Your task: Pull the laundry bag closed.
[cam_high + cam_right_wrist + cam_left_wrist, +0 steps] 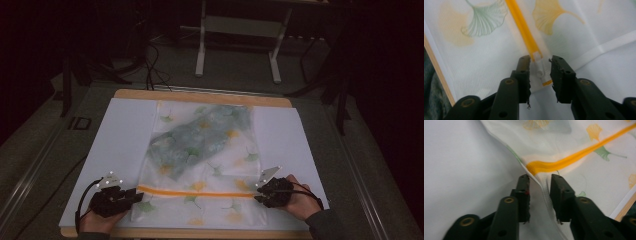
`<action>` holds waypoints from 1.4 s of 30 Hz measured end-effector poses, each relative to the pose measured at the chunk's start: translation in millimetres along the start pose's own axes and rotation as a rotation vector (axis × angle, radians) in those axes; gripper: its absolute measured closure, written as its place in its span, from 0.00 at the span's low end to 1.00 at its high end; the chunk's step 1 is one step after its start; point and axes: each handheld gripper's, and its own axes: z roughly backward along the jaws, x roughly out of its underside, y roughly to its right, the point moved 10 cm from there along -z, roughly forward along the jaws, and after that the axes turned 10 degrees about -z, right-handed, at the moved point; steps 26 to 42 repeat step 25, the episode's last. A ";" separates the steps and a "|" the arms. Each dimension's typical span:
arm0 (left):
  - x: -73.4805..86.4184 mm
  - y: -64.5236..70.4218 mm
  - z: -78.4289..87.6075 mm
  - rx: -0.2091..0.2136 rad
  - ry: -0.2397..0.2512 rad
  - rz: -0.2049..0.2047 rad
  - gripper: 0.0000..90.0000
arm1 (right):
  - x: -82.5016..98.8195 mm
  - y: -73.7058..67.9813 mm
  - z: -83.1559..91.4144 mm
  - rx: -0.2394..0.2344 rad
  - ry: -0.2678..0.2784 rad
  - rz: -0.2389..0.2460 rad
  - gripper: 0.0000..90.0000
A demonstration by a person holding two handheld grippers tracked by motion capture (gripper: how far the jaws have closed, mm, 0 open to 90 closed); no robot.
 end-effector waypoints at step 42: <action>7.3 -52.0 3.3 -0.330 -0.008 0.072 0.60 | 3.6 53.9 -3.6 0.126 0.229 -0.341 0.58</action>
